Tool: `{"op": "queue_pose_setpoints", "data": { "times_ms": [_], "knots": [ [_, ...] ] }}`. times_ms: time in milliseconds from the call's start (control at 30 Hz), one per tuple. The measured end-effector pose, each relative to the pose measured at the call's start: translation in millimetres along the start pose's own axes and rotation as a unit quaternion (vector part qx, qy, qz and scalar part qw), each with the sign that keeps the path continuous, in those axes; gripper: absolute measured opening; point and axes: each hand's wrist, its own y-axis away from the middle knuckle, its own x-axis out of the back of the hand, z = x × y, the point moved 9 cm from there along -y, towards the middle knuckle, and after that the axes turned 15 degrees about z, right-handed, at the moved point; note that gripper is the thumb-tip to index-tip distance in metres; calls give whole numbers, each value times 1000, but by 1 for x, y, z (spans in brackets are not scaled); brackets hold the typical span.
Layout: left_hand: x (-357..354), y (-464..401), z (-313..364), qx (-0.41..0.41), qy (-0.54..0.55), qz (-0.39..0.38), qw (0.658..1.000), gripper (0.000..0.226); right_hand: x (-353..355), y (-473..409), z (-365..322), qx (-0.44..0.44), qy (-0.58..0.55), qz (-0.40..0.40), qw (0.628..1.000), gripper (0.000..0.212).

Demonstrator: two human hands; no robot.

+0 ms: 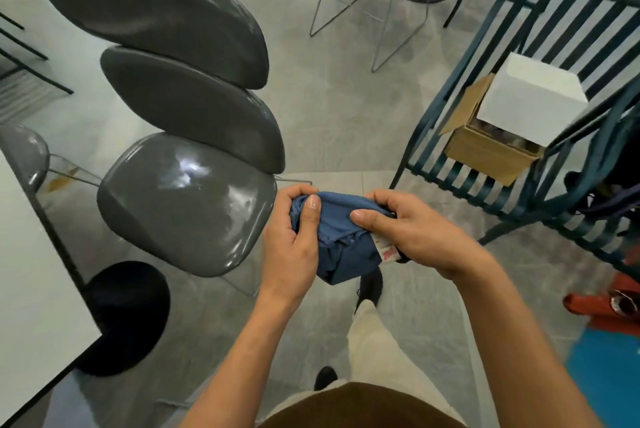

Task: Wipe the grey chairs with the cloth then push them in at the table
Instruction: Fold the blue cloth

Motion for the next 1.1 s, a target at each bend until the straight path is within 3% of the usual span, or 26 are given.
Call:
{"op": "queue_pose_setpoints", "data": {
  "times_ms": [567, 1100],
  "knots": [
    [-157, -198, 56, -17, 5, 45, 999, 6, 125, -221, -86, 30, -13, -29, 999, 23],
    [-205, -420, 19, 29, 3, 153, 988, 7, 108, -474, -177, 35, 47, -120, 991, 19]
  ]
}}
